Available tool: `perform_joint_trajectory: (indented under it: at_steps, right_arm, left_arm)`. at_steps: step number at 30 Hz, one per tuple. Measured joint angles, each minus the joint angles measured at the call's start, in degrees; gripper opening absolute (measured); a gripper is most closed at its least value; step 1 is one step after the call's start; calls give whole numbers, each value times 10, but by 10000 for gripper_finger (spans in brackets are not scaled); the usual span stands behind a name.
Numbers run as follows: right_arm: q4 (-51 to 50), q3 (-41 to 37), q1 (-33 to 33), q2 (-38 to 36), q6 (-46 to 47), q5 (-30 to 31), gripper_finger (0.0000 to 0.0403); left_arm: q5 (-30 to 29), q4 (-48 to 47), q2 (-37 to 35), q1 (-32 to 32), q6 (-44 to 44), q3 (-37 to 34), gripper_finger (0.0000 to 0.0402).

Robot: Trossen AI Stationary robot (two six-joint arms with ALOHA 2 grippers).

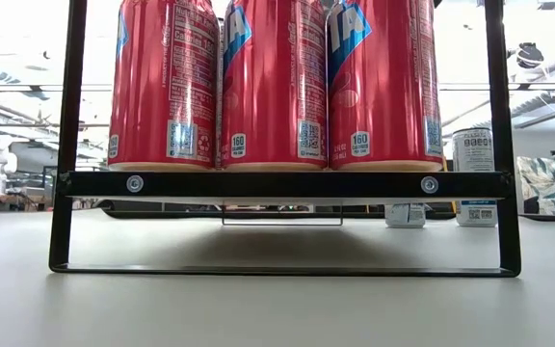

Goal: Sort soda cans
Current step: Put the left white blue soda can on the shelf

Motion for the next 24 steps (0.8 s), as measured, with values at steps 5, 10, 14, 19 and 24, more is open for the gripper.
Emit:
perform_joint_trajectory:
  at_steps: [5,10,14,19,24]
  right_arm:
    - [2,0,-8,0,45,-65,212]
    - [5,0,-8,0,98,-118,212]
    - [31,0,-8,0,162,-149,212]
    - [105,0,-8,0,234,-180,212]
    - [184,0,-8,0,305,-192,212]
  left_arm:
    - [43,-58,0,-8,15,12,373]
    - [111,-105,0,-11,62,14,373]
    - [154,-126,0,-11,103,14,373]
    - [178,-127,0,-11,140,14,373]
    - [176,-128,0,-11,165,14,373]
